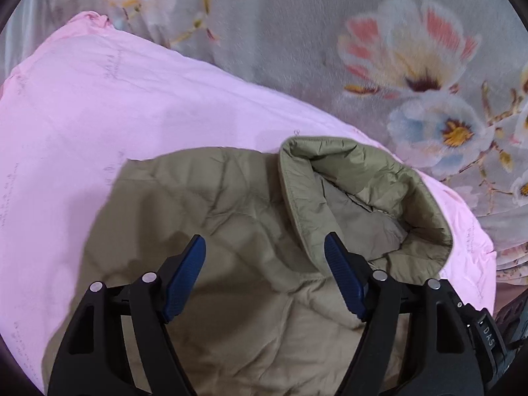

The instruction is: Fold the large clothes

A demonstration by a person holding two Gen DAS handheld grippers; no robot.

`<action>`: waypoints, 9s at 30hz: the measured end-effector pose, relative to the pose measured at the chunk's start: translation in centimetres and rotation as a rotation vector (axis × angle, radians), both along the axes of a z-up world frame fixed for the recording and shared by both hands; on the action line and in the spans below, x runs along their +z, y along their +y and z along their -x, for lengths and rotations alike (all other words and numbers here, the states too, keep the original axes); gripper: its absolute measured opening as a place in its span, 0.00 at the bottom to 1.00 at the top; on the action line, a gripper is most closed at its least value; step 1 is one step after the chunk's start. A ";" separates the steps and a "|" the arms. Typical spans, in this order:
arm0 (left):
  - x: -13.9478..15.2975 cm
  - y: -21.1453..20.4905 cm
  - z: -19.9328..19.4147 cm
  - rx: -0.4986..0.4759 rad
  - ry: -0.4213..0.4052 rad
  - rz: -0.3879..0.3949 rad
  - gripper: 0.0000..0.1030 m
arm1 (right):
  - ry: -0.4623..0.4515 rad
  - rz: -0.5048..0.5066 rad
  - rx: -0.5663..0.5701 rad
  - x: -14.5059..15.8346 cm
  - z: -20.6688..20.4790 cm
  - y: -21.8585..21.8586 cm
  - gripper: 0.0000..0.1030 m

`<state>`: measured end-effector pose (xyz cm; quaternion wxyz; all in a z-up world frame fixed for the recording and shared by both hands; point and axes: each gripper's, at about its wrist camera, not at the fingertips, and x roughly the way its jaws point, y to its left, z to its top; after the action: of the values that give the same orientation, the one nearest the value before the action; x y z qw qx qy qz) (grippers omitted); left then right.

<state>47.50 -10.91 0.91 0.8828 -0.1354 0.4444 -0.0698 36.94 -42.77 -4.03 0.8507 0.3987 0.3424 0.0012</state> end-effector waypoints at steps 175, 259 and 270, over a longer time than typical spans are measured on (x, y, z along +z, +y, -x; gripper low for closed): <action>5.8 18.4 25.1 0.061 -0.332 -0.088 0.80 | -0.374 0.220 -0.159 10.5 35.3 1.0 0.66; -5.7 -1.5 21.7 -0.075 -0.158 -0.424 0.82 | 0.104 0.532 0.145 -3.2 17.3 16.2 0.08; -4.5 -0.1 23.4 -0.066 -0.138 -0.376 0.82 | 0.035 0.514 0.080 -0.8 20.8 16.2 0.14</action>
<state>24.11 -11.00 -3.57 0.9182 0.0517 0.3922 -0.0233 16.19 -26.53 -4.79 0.9173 0.1556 0.3617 -0.0590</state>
